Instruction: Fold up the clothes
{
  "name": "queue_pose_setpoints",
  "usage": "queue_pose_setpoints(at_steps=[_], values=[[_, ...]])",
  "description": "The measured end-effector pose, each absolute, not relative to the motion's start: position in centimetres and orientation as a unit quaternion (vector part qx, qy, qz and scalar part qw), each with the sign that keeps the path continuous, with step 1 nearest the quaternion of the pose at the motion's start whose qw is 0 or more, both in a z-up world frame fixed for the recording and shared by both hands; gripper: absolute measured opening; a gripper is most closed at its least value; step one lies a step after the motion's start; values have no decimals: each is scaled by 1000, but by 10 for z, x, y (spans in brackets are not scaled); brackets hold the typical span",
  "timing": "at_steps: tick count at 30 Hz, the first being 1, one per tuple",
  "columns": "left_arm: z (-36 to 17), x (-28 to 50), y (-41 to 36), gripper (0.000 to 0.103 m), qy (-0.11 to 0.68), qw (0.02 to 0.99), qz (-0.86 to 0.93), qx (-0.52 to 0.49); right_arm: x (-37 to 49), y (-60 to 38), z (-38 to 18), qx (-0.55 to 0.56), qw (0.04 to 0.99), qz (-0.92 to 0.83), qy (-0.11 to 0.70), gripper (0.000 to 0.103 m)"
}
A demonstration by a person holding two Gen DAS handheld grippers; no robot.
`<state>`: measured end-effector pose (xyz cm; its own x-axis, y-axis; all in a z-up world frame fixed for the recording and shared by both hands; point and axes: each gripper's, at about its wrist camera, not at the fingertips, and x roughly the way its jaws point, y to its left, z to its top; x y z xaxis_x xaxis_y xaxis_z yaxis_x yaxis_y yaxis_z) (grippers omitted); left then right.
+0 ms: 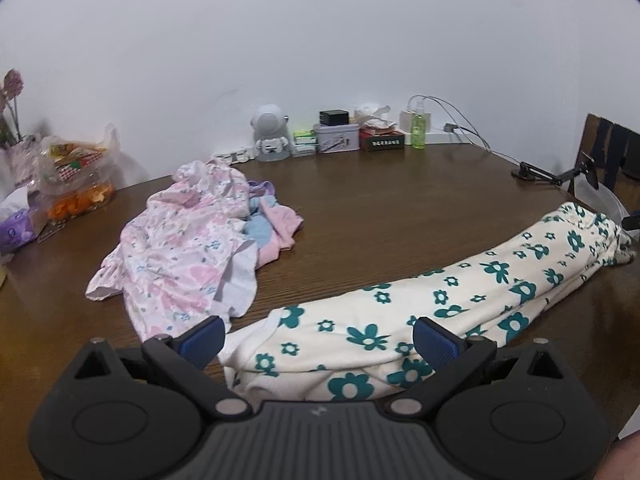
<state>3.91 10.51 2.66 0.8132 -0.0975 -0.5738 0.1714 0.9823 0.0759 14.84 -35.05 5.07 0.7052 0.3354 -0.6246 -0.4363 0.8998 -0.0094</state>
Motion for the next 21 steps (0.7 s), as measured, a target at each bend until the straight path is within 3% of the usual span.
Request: queue_pose_setpoints(at_steps=[2,5,9,17,21], values=[[28,38,111,101,303,949,-72,48,137,-333,62,-91,920,237,300,68],[27,36,119,101,315,946,-72,34,123,-296,71,-115,908,296,275,75],[22,32,131,101,328,942,-65,20,110,-237,70,-143,878,376,260,75],[4,52,165,99,383,916,-57,-108,103,-159,56,-191,842,434,256,73],[-7,66,188,89,403,892,-50,-201,105,-146,50,-198,843,429,257,73]])
